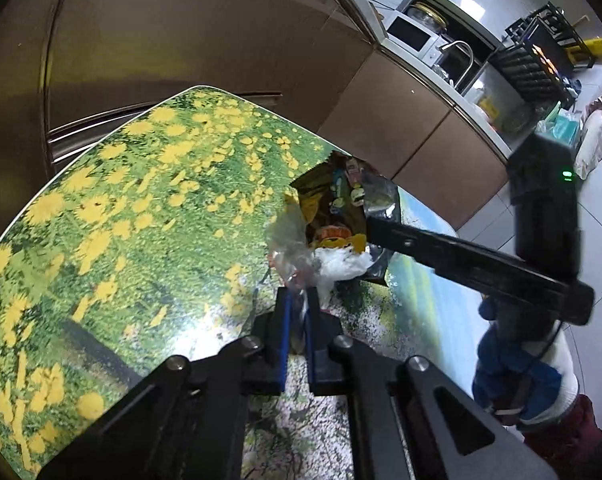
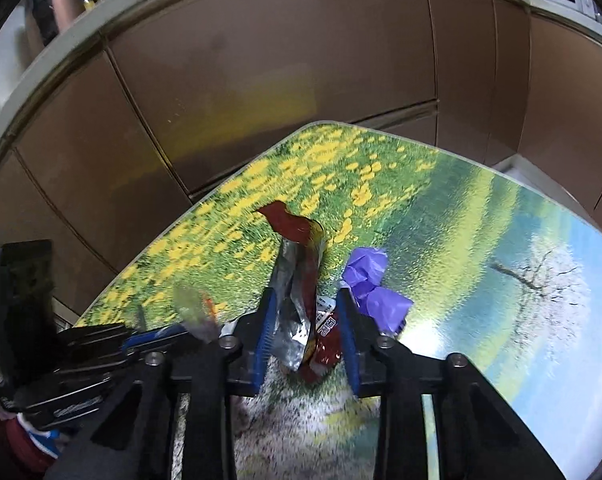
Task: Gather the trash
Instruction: 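Grasp the clear bag with the left gripper while the right gripper grasps the foil chip bag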
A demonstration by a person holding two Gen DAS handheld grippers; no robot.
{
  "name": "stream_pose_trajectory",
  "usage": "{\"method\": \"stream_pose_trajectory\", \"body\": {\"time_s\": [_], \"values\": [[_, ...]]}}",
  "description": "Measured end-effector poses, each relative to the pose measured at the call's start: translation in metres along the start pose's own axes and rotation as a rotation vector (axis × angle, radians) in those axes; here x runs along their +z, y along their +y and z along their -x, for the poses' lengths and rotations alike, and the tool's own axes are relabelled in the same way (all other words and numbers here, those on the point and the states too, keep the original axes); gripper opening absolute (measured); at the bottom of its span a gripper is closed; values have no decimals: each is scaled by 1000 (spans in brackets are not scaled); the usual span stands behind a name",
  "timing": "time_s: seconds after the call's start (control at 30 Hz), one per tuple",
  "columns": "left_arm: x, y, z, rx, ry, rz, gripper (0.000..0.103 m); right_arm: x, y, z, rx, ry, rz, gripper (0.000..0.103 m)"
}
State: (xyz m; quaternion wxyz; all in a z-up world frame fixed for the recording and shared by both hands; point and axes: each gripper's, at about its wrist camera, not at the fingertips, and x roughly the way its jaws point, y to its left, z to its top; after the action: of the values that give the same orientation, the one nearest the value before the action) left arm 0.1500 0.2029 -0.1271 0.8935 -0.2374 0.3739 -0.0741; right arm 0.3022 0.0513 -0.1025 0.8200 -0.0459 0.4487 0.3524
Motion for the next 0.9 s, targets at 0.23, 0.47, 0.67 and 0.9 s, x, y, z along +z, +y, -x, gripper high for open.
{"method": "stream_pose_trajectory", "body": {"time_s": [0.23,0.47,0.67,0.9], "values": [[-9,3,26,24,-18,5,4,-15,4,8,11,12,-13,3],[-18,-8,62,40,-57,-17,3,-53,7,57,74,-11,-61,1],[-31,-42,84,67,-73,-95,3,-88,11,101,94,-49,-85,1],[-50,-99,89,103,-66,-215,2,-126,0,153,91,-96,-128,1]]}}
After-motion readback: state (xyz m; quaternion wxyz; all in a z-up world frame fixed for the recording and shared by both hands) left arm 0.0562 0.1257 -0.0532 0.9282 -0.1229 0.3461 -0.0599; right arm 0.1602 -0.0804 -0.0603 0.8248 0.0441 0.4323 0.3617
